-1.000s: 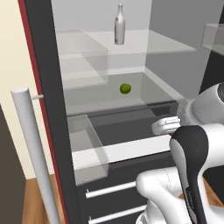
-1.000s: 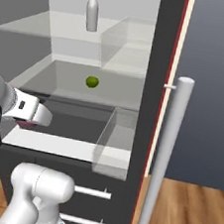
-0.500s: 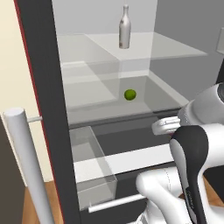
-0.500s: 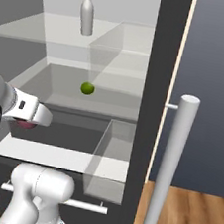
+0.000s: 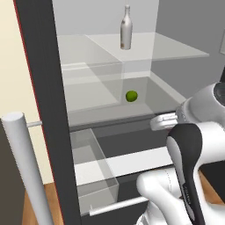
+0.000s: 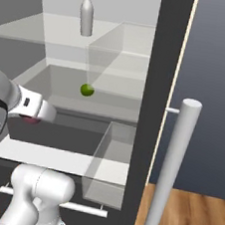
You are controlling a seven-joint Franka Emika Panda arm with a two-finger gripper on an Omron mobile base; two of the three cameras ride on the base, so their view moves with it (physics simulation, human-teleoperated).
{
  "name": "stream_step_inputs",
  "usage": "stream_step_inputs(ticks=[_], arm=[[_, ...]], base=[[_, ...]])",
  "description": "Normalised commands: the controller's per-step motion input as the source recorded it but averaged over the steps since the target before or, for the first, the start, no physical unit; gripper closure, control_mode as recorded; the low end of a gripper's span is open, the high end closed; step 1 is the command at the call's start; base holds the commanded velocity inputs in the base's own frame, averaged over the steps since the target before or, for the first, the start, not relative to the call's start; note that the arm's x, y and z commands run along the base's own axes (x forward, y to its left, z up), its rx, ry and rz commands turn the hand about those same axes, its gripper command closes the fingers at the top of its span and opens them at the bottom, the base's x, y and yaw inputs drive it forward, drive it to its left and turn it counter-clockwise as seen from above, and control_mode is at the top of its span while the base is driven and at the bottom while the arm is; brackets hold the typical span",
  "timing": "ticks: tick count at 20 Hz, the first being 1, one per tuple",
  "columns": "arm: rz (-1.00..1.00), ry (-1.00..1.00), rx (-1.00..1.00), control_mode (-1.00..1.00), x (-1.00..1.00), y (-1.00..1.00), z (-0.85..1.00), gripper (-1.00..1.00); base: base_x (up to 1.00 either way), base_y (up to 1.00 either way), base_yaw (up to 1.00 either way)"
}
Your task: Place the liquor on the top shelf of the fridge to keep it out of children's reach, and place the onion and lime on lower shelves for easy access.
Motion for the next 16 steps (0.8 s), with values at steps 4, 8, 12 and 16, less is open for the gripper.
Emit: stream_step_inputs(ticks=[4, 8, 12, 16], arm=[[0.0, -0.05, 0.0, -1.0, 0.47, 0.0, 0.0, 1.0], [0.0, -0.04, 0.0, -1.0, 0.46, 0.01, 0.0, 1.0], [0.0, 0.0, 0.0, -1.0, 0.42, 0.12, -0.12, 1.0], [0.0, 0.0, 0.0, -1.0, 0.42, 0.17, -0.19, 1.0]], base=[[0.0, 0.0, 0.0], [0.0, 0.0, 0.0], [0.0, 0.0, 0.0], [0.0, 0.0, 0.0]])
